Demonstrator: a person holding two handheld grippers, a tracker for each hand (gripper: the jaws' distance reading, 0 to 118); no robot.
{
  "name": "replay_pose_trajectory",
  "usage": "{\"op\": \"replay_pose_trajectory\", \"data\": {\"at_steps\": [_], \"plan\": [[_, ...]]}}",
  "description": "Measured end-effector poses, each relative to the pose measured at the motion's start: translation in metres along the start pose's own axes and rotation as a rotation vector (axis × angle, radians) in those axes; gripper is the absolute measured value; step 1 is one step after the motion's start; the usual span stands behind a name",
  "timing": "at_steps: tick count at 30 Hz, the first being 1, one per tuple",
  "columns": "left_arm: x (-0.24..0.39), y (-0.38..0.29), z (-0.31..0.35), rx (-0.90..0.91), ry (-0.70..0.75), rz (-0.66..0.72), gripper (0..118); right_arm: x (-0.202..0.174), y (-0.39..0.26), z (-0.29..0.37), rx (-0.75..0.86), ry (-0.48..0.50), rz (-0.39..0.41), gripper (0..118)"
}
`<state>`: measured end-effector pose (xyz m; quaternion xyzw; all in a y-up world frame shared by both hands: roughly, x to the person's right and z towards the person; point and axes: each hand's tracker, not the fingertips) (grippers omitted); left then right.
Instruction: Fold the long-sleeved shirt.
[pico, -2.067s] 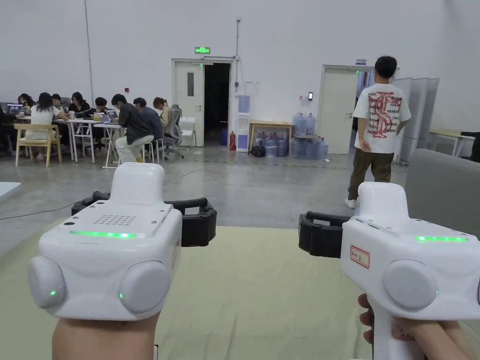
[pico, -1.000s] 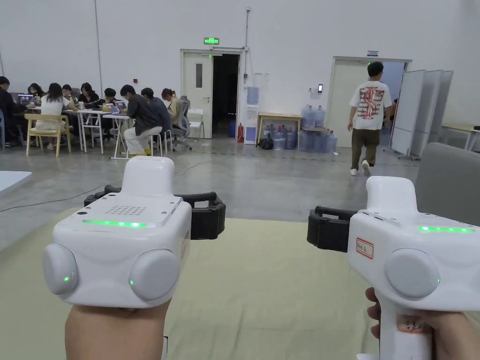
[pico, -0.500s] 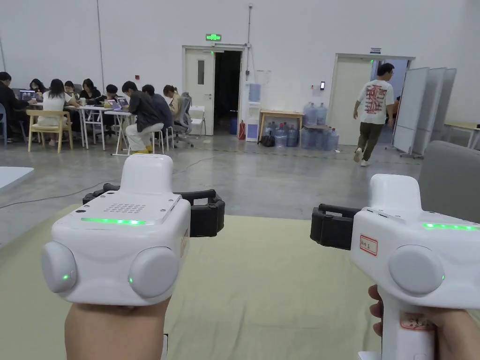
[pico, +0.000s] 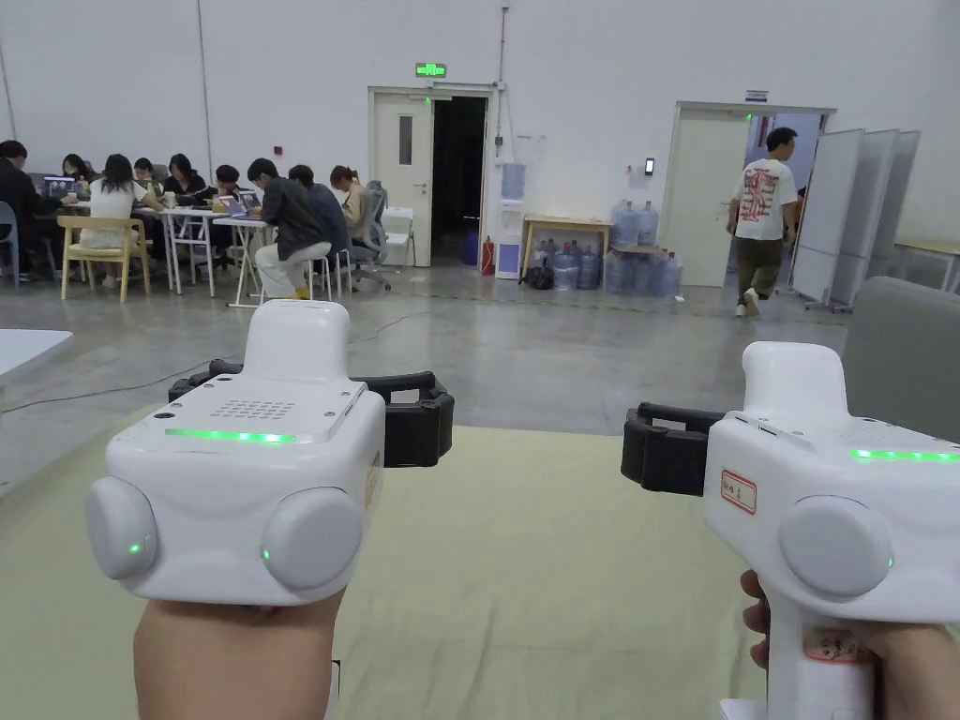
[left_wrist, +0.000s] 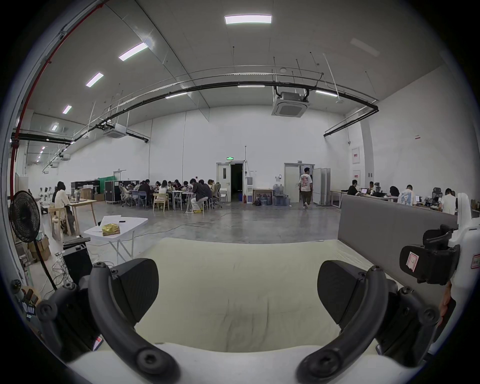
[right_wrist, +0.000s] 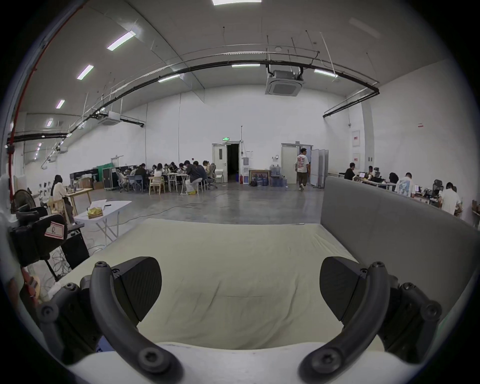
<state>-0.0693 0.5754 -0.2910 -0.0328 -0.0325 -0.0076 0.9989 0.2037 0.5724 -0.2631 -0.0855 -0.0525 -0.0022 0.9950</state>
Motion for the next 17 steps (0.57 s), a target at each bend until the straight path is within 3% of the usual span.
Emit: {"op": "replay_pose_trajectory", "data": {"at_steps": [17], "plan": [[0.0005, -0.0003, -0.0009, -0.009, -0.004, -0.001, 118, 0.0036, -0.0001, -0.0048, -0.011, -0.01, -0.028, 118]]}}
